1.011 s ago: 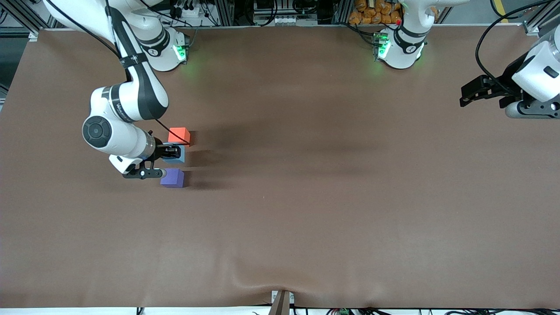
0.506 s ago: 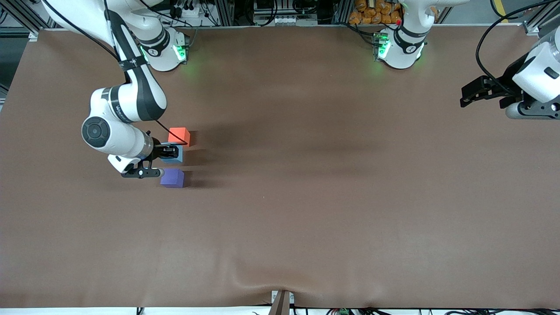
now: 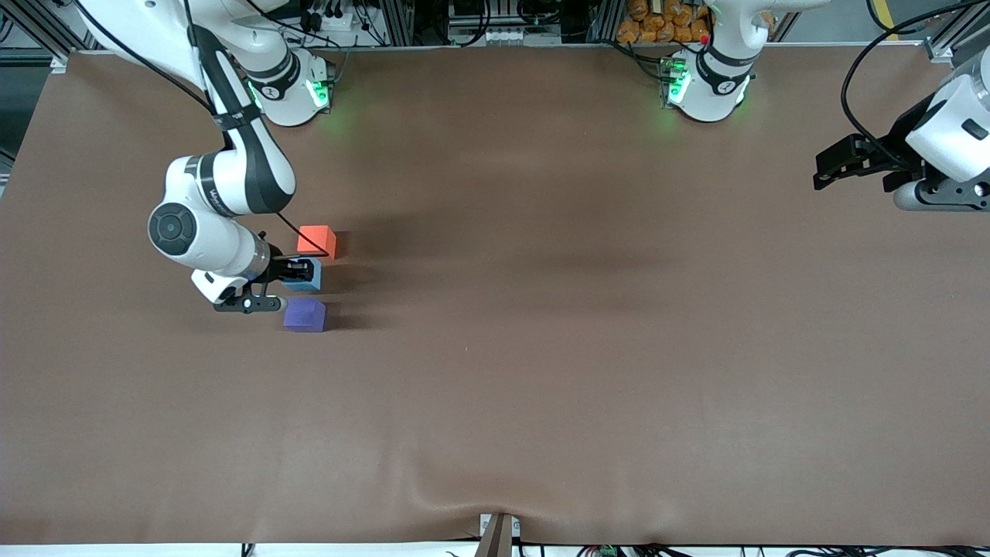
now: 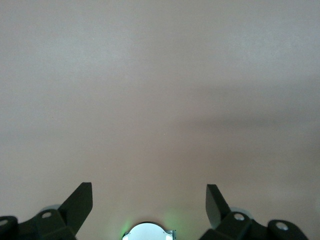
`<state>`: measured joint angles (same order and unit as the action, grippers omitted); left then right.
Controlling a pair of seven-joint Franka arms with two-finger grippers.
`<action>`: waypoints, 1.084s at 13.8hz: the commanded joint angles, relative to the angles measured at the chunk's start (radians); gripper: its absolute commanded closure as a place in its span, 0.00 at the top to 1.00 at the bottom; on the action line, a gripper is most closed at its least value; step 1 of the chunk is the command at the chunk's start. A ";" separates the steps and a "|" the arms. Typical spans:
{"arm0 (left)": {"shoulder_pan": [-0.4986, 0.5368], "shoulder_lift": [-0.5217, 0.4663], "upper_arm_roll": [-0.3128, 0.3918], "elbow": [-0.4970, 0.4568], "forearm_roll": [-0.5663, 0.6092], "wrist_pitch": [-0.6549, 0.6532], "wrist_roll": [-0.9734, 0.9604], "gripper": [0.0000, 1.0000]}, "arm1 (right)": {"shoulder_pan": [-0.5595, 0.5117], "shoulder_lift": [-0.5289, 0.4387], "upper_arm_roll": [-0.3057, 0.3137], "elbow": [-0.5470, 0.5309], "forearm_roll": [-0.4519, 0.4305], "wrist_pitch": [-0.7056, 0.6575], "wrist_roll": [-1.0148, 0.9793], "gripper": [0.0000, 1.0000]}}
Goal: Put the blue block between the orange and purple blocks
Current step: 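Lower the blue block into the gap between orange and purple blocks, then adjust the blue block in line between the orange and purple blocks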
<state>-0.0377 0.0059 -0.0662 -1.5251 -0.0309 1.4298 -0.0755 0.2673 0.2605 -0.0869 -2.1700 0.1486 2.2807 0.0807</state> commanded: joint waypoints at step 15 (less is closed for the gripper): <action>0.012 0.019 -0.003 0.016 -0.015 0.004 0.011 1.00 | -0.014 0.022 0.019 -0.099 -0.006 0.183 -0.015 0.00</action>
<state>-0.0369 0.0164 -0.0654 -1.5251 -0.0309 1.4325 -0.0755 0.2673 0.2847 -0.0821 -2.2484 0.1487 2.4250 0.0802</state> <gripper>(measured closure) 0.000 0.489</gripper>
